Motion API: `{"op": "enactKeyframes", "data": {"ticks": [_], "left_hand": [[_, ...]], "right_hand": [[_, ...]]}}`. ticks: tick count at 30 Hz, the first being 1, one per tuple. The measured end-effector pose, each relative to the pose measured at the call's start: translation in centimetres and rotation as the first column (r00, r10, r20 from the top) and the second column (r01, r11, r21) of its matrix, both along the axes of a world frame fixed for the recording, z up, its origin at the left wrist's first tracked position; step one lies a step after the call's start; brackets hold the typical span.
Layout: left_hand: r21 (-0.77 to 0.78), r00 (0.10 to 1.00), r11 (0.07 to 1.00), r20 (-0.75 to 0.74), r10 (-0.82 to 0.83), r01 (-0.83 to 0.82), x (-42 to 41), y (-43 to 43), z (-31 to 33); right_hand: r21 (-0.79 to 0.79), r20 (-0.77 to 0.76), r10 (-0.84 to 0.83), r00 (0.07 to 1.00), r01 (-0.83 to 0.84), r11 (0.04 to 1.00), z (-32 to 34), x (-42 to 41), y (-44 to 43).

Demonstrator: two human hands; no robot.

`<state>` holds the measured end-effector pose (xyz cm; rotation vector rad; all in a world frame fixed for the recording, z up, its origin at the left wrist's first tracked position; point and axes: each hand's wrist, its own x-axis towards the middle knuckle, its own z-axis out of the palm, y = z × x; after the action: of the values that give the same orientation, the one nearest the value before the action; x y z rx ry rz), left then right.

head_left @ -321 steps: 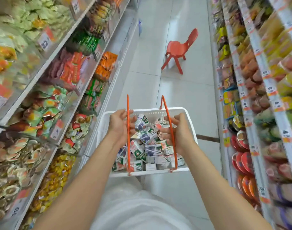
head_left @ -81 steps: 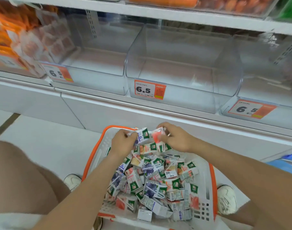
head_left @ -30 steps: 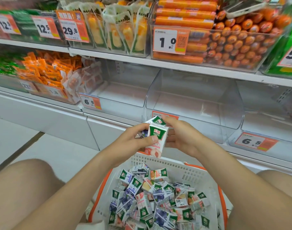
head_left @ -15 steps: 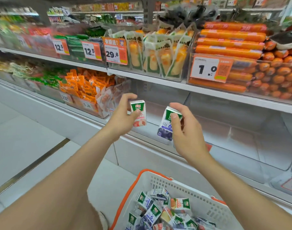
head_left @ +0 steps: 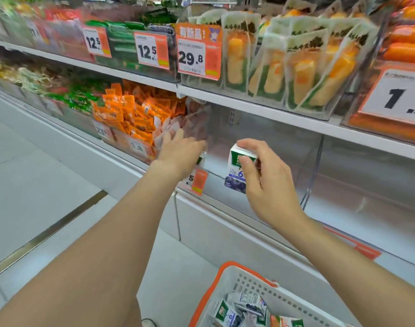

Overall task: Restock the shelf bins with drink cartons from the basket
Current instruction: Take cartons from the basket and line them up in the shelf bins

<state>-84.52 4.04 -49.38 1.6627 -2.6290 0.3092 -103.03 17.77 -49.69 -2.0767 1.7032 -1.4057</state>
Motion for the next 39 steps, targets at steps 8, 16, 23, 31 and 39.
{"op": "enactKeyframes", "data": {"ticks": [8, 16, 23, 31, 39], "left_hand": [[0.049, 0.983, 0.991, 0.142, 0.117, -0.125, -1.9, 1.4, 1.0], [0.229, 0.545, 0.861, -0.836, -0.065, 0.454, -9.7, 14.2, 3.0], [0.333, 0.346, 0.622, -0.932, 0.105, 0.709, -16.9, 23.7, 1.0], [0.205, 0.406, 0.685, -0.902, -0.145, 0.699, -24.6, 29.2, -0.9], [0.113, 0.604, 0.723, -0.644, -0.469, 0.682, -27.1, 31.0, -2.9]], "right_hand": [[0.052, 0.066, -0.054, 0.996, 0.050, 0.997, -0.3, -1.5, 0.9], [0.125, 0.159, -0.143, 0.977, 0.124, 0.984, 1.9, -7.0, 9.5], [0.202, 0.323, -0.321, 0.890, 0.266, 0.943, 1.6, -14.3, 18.0], [0.215, 0.127, -0.436, 0.891, 0.404, 0.889, 4.0, -23.5, 25.5], [0.196, -0.299, -0.625, 0.721, 0.687, 0.699, 3.0, -31.4, 30.6]]}}
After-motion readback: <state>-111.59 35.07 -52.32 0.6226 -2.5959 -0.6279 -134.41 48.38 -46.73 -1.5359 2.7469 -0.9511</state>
